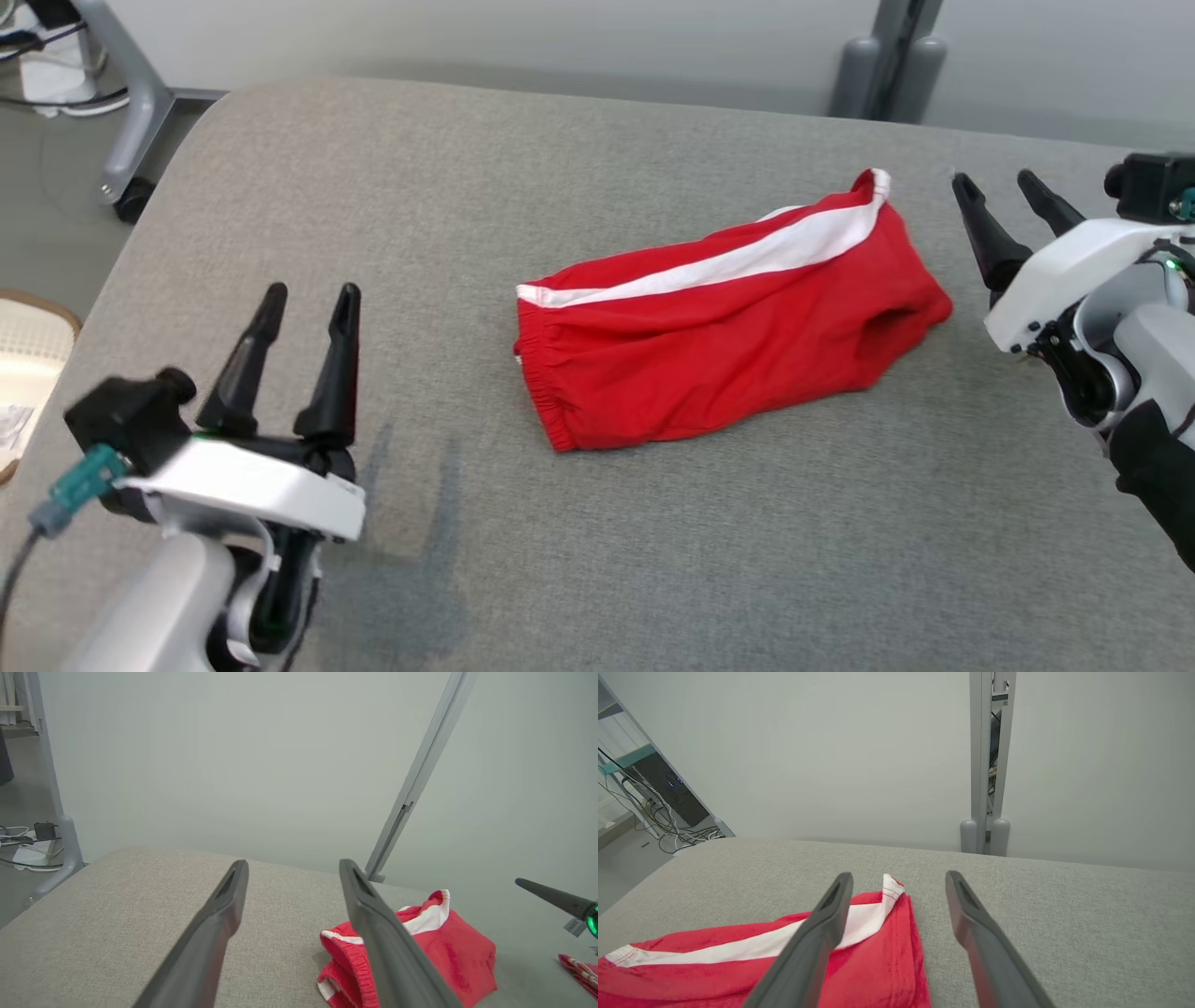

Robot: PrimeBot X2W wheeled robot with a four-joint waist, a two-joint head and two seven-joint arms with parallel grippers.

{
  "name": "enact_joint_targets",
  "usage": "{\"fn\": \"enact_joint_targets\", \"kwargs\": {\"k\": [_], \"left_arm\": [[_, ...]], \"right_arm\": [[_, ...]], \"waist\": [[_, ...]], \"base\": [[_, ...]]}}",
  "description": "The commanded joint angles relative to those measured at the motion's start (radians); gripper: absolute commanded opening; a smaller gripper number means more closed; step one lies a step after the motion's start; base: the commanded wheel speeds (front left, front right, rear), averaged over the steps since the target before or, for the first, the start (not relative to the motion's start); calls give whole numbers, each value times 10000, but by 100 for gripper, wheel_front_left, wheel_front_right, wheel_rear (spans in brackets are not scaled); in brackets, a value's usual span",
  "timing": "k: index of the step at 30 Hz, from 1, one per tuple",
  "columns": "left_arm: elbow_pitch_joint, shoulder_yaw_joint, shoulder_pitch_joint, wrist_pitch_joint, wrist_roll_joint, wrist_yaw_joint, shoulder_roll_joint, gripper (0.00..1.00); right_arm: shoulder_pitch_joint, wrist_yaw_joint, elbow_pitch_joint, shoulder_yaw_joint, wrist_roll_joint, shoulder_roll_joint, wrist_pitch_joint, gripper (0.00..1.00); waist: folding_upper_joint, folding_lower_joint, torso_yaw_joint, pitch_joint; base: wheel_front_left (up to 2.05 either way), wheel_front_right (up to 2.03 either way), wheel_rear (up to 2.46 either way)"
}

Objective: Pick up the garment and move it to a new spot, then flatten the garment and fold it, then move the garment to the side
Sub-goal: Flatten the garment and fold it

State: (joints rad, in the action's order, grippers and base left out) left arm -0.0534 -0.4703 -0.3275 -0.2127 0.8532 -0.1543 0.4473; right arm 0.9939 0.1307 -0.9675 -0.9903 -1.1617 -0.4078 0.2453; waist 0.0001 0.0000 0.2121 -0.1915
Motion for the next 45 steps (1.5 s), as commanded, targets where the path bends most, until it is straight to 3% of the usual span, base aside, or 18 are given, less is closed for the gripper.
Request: {"fn": "enact_joint_targets", "kwargs": {"k": [1, 9, 17, 24, 30, 31, 32, 33, 34, 45], "left_arm": [[103, 83, 190, -178, -100, -64, -144, 100], [335, 348, 1291, -526, -1463, 140, -1380, 100], [55, 783, 1947, -512, -2763, 1017, -2484, 100], [-245, 1163, 2035, -514, -3417, 1671, -3146, 100], [-542, 1284, 2149, -515, -3821, 2046, -3499, 100], [-569, 1312, 2159, -513, -3869, 2089, -3526, 100], [-602, 1353, 2162, -515, -3917, 2137, -3545, 100], [-624, 1380, 2154, -513, -3973, 2168, -3575, 100], [-627, 1413, 2154, -515, -4034, 2195, -3606, 100], [-793, 1563, 2396, -514, -4412, 2452, -3739, 100]], "right_arm": [[-158, 2, -120, -53, -68, -58, -43, 100], [-430, 2, -894, -181, -715, -525, -826, 100], [-250, 2, -1134, -293, -1213, -911, -1664, 100], [-150, 2, -1986, -416, -1423, -693, -2562, 100], [-588, 3, -1899, -288, -2058, -321, -3813, 100], [-620, 5, -1815, -251, -2150, -324, -3832, 85], [-628, 5, -1717, -207, -2203, -344, -3788, 39], [-616, 5, -1627, -168, -2236, -369, -3653, 9], [-601, 5, -1558, -127, -2284, -382, -3498, 0], [-1185, 3, -775, 677, -3177, -236, -1934, 0]], "waist": [[-1, 0, 224, -150], [-1, 0, 1137, -536], [-1, 0, 1846, -847], [-1, 0, 2149, -1034], [-1, 0, 2192, -947], [-1, 0, 2179, -908], [-1, 0, 2157, -860], [-1, 0, 2125, -807], [-1, 0, 2085, -743], [-1, 0, 1353, -10]], "base": [[0, 0, 0], [0, 0, 0], [0, 0, 0], [0, 0, 0], [0, 0, 0], [0, 0, 0], [0, 0, 0], [0, 0, 0], [0, 0, 0], [0, 0, 0]]}}
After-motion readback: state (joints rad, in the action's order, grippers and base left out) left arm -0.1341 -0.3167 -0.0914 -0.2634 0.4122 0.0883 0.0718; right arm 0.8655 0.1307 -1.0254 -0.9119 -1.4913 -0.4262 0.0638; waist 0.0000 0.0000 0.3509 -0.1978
